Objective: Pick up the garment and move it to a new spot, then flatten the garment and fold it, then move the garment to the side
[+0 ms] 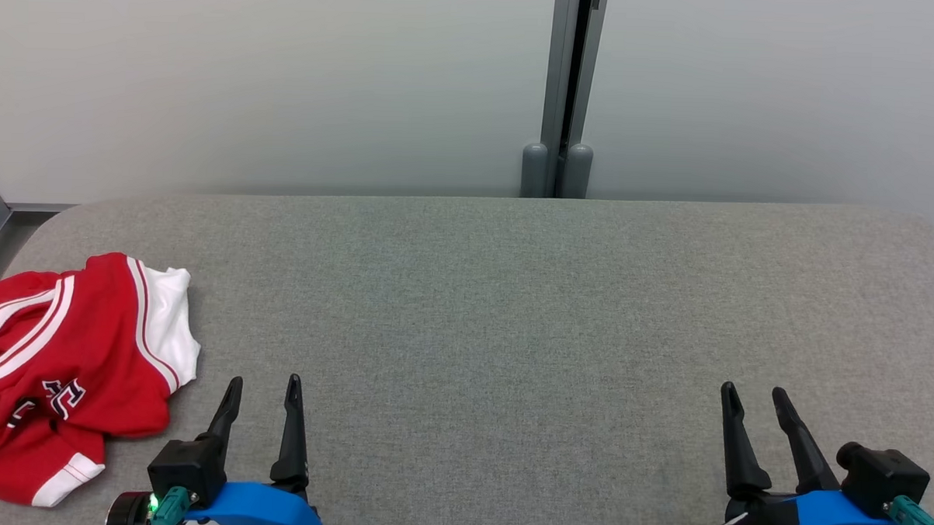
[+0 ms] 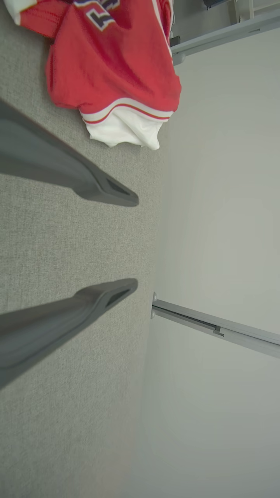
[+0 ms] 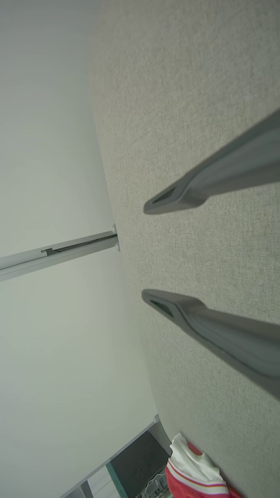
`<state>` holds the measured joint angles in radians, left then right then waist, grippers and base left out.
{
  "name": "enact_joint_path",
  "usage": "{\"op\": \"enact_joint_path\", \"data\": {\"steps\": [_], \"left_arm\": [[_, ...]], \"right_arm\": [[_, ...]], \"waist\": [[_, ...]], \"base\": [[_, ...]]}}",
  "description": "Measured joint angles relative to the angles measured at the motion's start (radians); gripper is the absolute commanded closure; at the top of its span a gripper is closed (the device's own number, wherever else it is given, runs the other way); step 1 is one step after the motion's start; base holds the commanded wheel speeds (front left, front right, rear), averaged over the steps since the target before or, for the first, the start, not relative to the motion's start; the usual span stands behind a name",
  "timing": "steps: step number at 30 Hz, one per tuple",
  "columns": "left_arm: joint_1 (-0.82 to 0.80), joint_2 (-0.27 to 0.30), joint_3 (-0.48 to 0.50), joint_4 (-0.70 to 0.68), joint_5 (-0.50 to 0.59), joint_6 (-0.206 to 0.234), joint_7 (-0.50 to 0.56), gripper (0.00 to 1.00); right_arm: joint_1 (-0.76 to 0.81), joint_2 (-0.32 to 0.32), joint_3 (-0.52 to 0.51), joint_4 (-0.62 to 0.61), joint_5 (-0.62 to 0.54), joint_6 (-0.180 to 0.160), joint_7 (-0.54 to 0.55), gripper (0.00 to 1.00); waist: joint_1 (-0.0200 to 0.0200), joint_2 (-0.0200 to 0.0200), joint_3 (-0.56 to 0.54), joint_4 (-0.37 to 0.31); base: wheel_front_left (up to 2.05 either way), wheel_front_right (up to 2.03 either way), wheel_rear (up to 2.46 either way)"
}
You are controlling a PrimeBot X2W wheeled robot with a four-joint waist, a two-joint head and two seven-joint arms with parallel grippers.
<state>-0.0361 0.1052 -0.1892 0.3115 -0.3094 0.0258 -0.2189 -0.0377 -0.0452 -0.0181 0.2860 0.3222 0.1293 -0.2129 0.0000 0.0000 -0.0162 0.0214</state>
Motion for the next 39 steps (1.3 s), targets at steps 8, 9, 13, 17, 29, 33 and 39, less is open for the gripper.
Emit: {"op": "enact_joint_path", "data": {"steps": [8,9,13,17,29,33,39], "left_arm": [[-0.004,0.002,-0.013,0.018,0.046,0.010,-0.013,0.00],[-0.005,0.003,-0.014,0.019,0.051,0.013,-0.014,0.00],[-0.008,0.006,-0.021,0.024,0.076,0.018,-0.021,0.00],[-0.012,0.008,-0.028,0.027,0.098,0.025,-0.026,0.00],[-0.015,0.015,-0.049,0.026,0.137,0.036,-0.039,0.00],[-0.015,0.016,-0.048,0.026,0.132,0.037,-0.040,0.00],[-0.016,0.017,-0.049,0.025,0.124,0.040,-0.040,0.00]], "right_arm": [[0.000,0.000,-0.002,0.001,-0.056,0.000,-0.009,0.00],[0.000,0.000,-0.001,0.002,-0.062,0.000,-0.010,0.00],[0.000,-0.001,0.000,0.006,-0.088,0.000,-0.019,0.00],[-0.001,-0.001,0.000,0.007,-0.111,0.001,-0.028,0.00],[-0.001,-0.001,-0.001,0.012,-0.155,0.001,-0.041,0.00],[-0.003,-0.001,0.001,0.017,-0.152,0.001,-0.042,0.00],[-0.003,-0.002,-0.001,0.020,-0.148,0.001,-0.044,0.00]], "waist": [[0.0000,0.0000,0.003,0.001],[0.0000,0.0000,0.003,0.002],[0.0000,0.0000,0.006,0.002],[0.0000,0.0000,0.007,0.004],[0.0000,0.0000,0.007,0.017],[0.0000,0.0000,0.007,0.015],[0.0000,0.0000,0.005,0.013]], "base": [[0.00,0.00,0.00],[0.00,0.00,0.00],[0.00,0.00,0.00],[0.00,0.00,0.00],[0.00,0.00,0.00],[0.00,0.00,0.00],[0.00,0.00,0.00]]}}
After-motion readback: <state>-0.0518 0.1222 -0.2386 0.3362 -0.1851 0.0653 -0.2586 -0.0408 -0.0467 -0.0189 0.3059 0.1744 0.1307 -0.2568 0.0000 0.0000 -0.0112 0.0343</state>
